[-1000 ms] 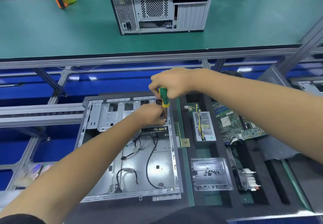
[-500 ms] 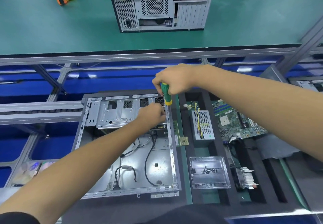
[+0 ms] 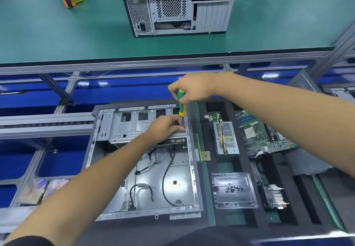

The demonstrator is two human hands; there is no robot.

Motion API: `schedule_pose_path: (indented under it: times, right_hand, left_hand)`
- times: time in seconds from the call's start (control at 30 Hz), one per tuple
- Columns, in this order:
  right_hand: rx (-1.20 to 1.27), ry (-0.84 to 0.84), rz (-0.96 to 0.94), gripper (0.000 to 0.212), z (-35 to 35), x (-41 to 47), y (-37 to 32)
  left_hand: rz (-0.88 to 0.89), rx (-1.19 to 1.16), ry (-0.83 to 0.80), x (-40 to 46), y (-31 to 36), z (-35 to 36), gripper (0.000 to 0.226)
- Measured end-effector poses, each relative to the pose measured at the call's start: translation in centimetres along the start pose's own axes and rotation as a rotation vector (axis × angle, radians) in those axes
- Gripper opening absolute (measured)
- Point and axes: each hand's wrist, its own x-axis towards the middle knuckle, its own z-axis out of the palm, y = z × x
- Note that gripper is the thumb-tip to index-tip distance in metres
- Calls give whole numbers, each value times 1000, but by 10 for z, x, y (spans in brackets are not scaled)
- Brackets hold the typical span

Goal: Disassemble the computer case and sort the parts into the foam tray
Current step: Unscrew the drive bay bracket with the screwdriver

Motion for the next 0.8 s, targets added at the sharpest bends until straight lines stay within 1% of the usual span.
schedule_pose_path:
  times: [0.13,0.33,0.6,0.8]
  right_hand:
    - [10,24,28,6,-1,2,1]
    - [-26,10,51,11,1,7,5]
    - [34,21,29,14,4,14,8]
    - [52,18,5,14,5,16,9]
  left_hand:
    - [16,-70,-9,0,-2,1,15]
    - [66,-174,49,0,-7,1,9]
    - [69,-189,64,2,-8,6,7]
    - [59,-192,53,2,-7,4,10]
